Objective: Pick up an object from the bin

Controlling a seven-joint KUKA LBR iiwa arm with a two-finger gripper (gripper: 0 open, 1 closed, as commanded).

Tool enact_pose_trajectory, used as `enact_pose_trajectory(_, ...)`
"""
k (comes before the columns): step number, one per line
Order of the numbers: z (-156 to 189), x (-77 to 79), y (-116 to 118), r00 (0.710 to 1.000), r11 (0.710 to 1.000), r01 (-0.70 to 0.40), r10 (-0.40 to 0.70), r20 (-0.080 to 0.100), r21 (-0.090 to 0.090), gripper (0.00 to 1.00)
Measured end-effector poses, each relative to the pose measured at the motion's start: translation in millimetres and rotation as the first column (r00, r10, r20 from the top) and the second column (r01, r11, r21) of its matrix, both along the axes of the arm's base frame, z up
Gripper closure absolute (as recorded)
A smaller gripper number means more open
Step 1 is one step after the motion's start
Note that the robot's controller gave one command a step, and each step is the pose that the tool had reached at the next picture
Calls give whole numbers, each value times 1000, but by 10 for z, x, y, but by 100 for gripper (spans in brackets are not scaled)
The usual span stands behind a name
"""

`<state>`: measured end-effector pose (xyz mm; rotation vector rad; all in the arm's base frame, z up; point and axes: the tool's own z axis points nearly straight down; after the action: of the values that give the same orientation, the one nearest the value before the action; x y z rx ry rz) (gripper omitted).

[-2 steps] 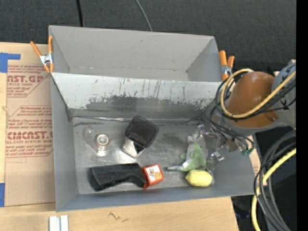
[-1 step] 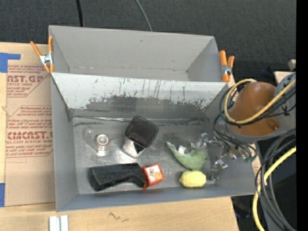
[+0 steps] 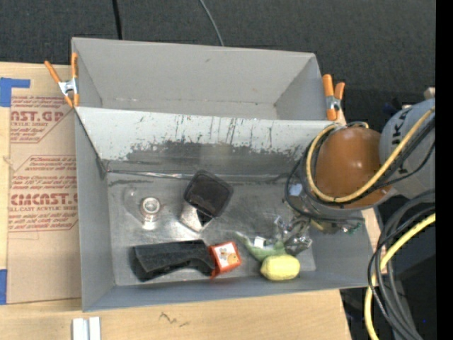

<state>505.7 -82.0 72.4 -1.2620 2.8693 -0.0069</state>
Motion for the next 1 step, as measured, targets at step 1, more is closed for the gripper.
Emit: enact_pose_trajectory(1, -1, 0, -2, 1000, 1000, 2, -2, 0, 1, 100)
